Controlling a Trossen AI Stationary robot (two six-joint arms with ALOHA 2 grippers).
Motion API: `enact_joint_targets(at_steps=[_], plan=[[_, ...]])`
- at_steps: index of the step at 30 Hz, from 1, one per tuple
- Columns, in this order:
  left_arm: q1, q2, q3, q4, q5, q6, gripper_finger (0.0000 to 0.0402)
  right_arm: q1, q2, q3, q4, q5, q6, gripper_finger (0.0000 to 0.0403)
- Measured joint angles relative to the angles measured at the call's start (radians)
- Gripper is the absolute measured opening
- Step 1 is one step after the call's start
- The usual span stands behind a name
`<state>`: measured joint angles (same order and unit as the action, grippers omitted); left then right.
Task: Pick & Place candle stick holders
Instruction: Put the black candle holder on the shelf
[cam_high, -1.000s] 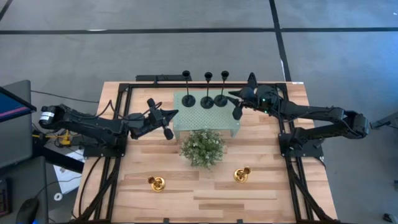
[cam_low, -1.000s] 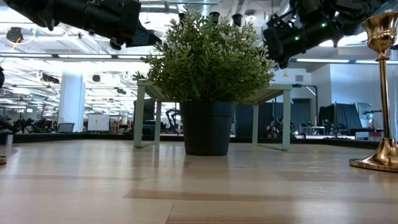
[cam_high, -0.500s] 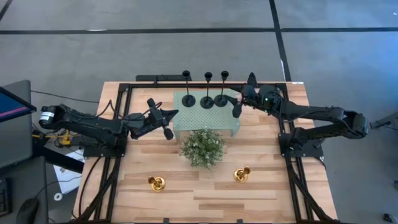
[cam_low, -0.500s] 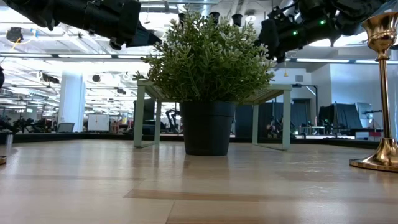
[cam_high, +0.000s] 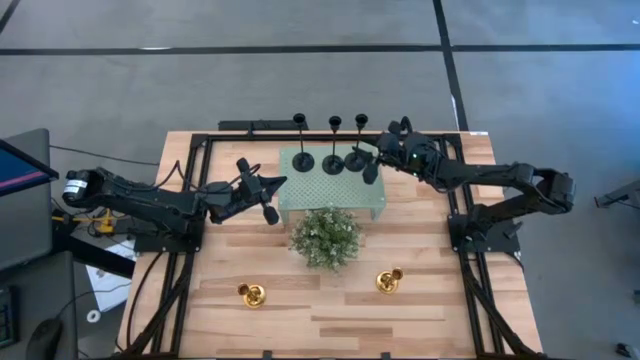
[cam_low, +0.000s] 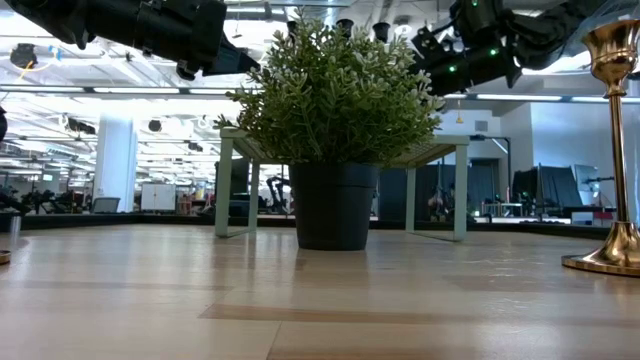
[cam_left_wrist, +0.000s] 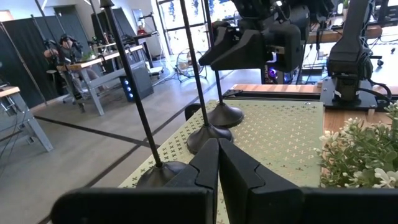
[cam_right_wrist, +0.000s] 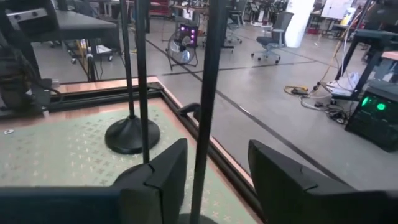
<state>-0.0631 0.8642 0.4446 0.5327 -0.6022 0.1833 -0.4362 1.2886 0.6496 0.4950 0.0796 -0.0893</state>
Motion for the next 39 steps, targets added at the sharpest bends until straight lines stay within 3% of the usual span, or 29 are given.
enact_joint_targets(at_steps=[13,39], plan=[[0.0,0.0,0.0,0.0,0.0,0.0,0.0011,0.001,0.006,0.008,0.008,0.004,-0.025,0.001],[0.0,0.0,0.0,0.0,0.0,0.0,0.0011,0.0,-0.073,0.007,-0.116,0.027,-0.017,0.0018]])
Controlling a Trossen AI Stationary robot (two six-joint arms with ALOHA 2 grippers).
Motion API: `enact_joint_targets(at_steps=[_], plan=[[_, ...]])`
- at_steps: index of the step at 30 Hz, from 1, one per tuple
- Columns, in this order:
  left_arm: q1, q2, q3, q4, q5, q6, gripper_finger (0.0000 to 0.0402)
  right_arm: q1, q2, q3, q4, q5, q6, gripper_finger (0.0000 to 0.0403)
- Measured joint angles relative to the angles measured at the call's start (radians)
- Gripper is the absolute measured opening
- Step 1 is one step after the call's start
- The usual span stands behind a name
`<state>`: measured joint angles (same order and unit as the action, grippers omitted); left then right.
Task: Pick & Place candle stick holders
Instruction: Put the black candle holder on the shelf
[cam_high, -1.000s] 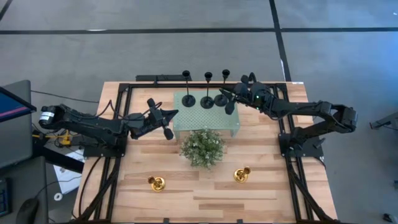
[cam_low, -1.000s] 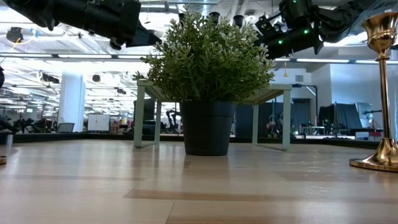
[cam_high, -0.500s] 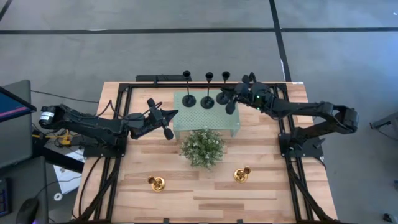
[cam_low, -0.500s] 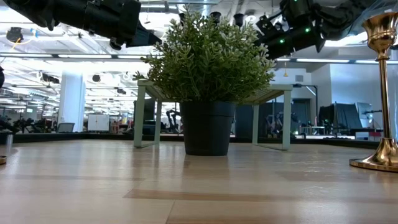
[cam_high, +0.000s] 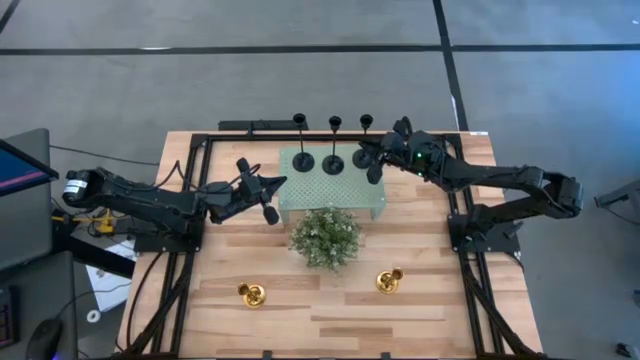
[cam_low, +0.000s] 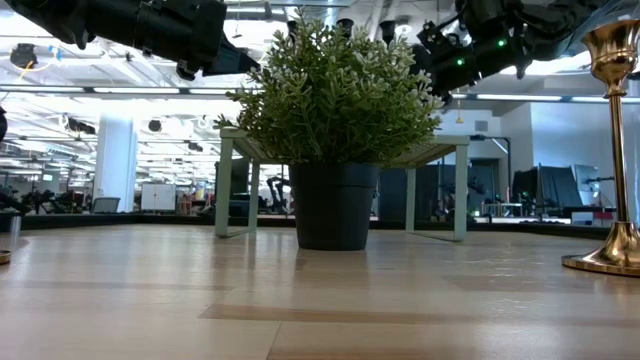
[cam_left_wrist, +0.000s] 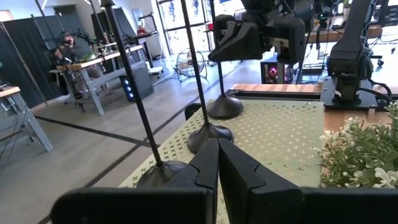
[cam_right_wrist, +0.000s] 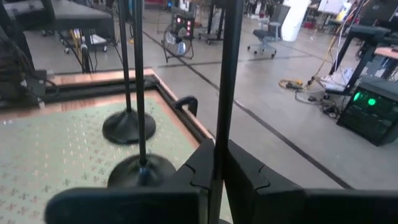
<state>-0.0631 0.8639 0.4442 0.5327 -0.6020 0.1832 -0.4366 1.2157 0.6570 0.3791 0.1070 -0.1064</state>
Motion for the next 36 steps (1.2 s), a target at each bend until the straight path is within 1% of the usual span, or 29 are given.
enact_joint_targets(at_steps=[6,12,19,26,32,36], plan=[[0.0,0.0,0.0,0.0,0.0,0.0,0.0011,0.004,0.001,-0.001,0.004,-0.002,0.01,0.0006],[0.0,0.0,0.0,0.0,0.0,0.0,0.0011,0.005,0.001,-0.001,0.039,-0.005,0.01,0.0018],[0.0,0.0,0.0,0.0,0.0,0.0,0.0011,0.004,0.001,-0.001,0.045,-0.005,0.01,0.0007],[0.0,0.0,0.0,0.0,0.0,0.0,0.0011,0.004,0.001,-0.001,0.045,-0.005,0.01,0.0019],[0.0,0.0,0.0,0.0,0.0,0.0,0.0011,0.004,0.001,-0.001,0.04,-0.007,0.011,0.0011],[0.0,0.0,0.0,0.0,0.0,0.0,0.0011,0.004,0.001,-0.001,0.04,-0.024,0.011,0.0015]])
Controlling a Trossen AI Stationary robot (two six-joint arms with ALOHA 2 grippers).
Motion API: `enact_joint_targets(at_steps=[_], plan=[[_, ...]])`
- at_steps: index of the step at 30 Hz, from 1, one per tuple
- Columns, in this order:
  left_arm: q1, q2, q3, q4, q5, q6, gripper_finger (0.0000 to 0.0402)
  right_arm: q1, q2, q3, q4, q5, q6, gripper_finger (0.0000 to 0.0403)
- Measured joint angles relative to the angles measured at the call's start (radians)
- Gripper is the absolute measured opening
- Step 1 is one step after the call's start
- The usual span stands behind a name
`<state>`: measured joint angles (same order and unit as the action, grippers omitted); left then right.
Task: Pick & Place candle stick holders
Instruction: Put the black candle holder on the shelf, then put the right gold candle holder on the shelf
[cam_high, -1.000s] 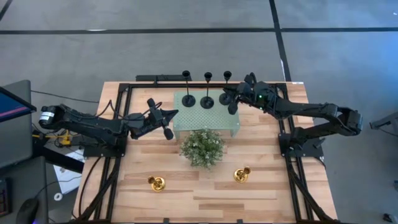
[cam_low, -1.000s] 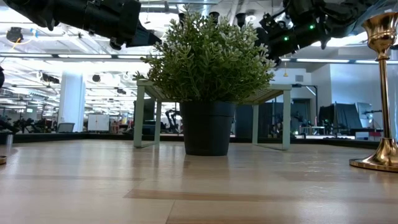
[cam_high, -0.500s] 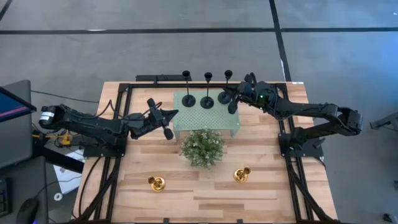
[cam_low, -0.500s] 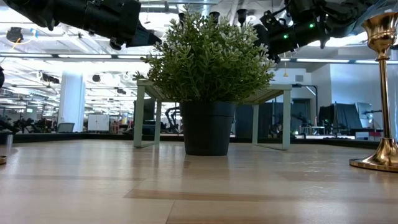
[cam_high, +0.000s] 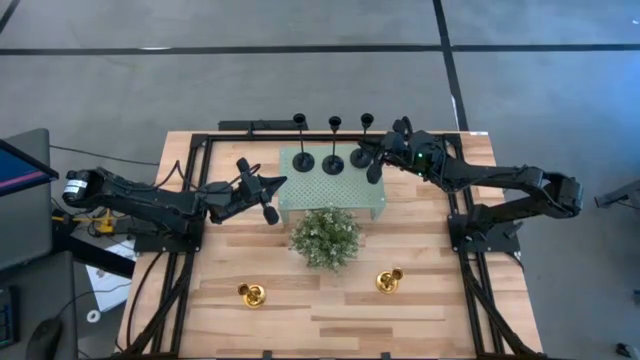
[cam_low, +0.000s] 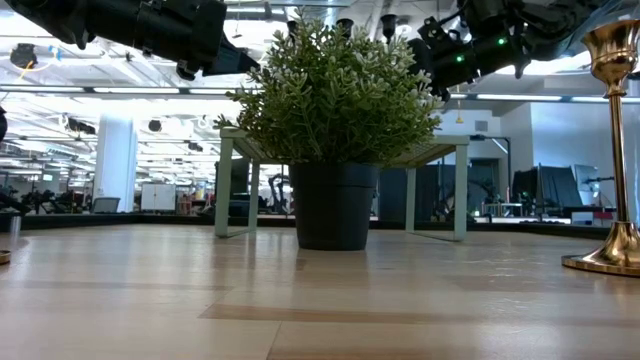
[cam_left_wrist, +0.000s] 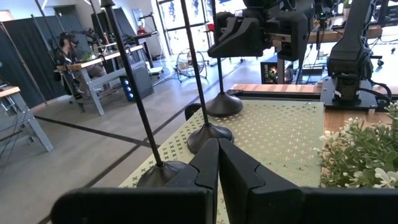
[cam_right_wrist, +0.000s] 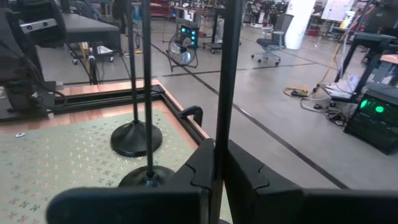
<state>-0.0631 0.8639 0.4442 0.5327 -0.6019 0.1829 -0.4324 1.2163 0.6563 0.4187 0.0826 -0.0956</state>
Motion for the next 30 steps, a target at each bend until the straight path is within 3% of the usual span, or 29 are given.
enact_joint_targets(at_steps=[18,30], plan=[[0.0,0.0,0.0,0.0,0.0,0.0,0.0011,-0.001,0.0,0.0,-0.021,-0.004,-0.045,0.0049],[0.0,0.0,0.0,0.0,0.0,0.0,0.0011,0.006,-0.145,0.001,-0.246,0.035,-0.059,0.0147]])
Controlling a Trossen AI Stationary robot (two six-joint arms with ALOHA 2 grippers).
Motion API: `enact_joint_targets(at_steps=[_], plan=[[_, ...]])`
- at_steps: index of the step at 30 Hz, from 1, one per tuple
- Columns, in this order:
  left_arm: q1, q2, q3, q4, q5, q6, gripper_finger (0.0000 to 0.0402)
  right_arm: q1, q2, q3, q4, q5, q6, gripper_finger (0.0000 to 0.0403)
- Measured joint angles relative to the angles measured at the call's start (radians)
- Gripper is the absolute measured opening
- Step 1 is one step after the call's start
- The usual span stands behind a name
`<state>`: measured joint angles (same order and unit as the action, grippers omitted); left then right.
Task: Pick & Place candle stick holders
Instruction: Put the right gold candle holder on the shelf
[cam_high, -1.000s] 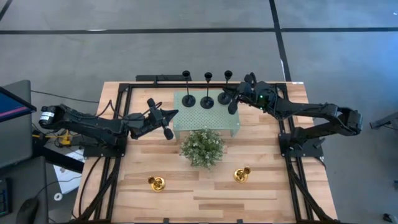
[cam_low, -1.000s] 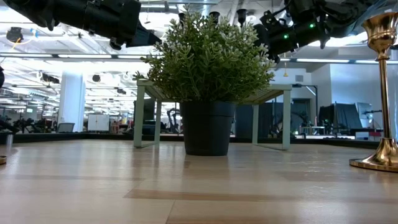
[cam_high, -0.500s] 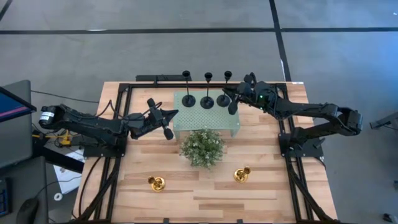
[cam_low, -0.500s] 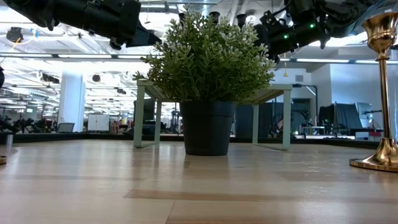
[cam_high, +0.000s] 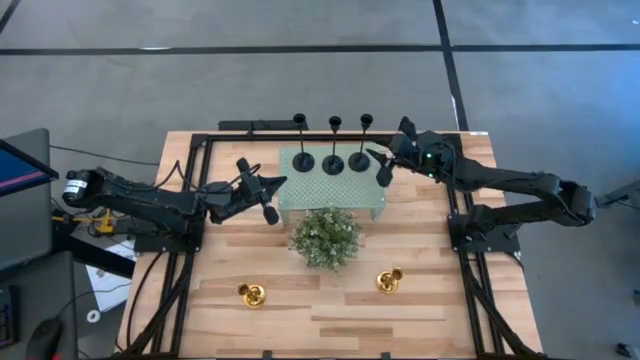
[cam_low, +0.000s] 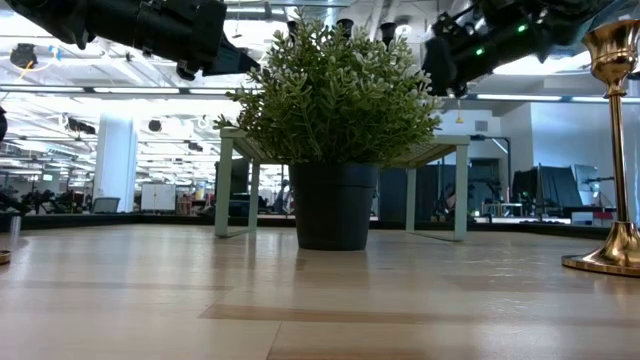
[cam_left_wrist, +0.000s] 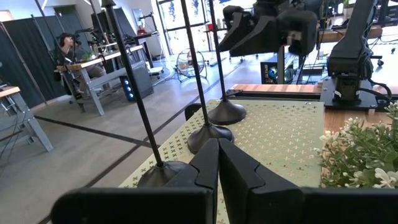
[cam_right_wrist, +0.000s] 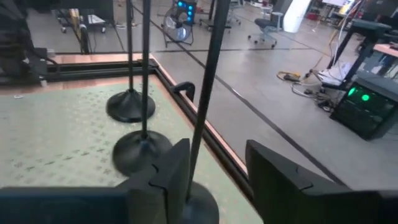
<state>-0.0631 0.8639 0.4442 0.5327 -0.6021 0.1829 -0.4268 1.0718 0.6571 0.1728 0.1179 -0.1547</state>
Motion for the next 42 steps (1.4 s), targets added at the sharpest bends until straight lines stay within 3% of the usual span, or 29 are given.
enact_joint_targets(at_steps=[5,10,18,24,29,32,42], plan=[[0.0,0.0,0.0,0.0,0.0,0.0,0.0011,0.039,-0.086,0.0,-0.084,-0.036,0.056,0.0151],[0.0,0.0,0.0,0.0,0.0,0.0,0.0011,0.107,-0.104,0.0,-0.102,-0.096,0.077,0.012],[0.0,0.0,0.0,0.0,0.0,-0.003,0.0011,0.197,-0.104,0.0,-0.106,-0.091,0.079,0.0069],[-0.022,0.0,0.0,0.0,0.002,-0.004,0.0011,0.276,-0.104,0.0,-0.132,-0.091,0.18,0.0042],[-0.094,0.0,0.0,0.0,0.104,-0.004,0.0011,0.391,-0.104,0.0,-0.177,-0.089,0.263,0.0012],[-0.154,0.0,0.0,0.0,0.167,-0.005,0.0011,0.483,-0.104,0.0,-0.181,-0.031,0.296,0.0003],[-0.396,0.004,0.0,0.007,0.174,-0.053,0.0011,0.804,-0.104,0.0,-0.18,0.299,0.421,0.0002]])
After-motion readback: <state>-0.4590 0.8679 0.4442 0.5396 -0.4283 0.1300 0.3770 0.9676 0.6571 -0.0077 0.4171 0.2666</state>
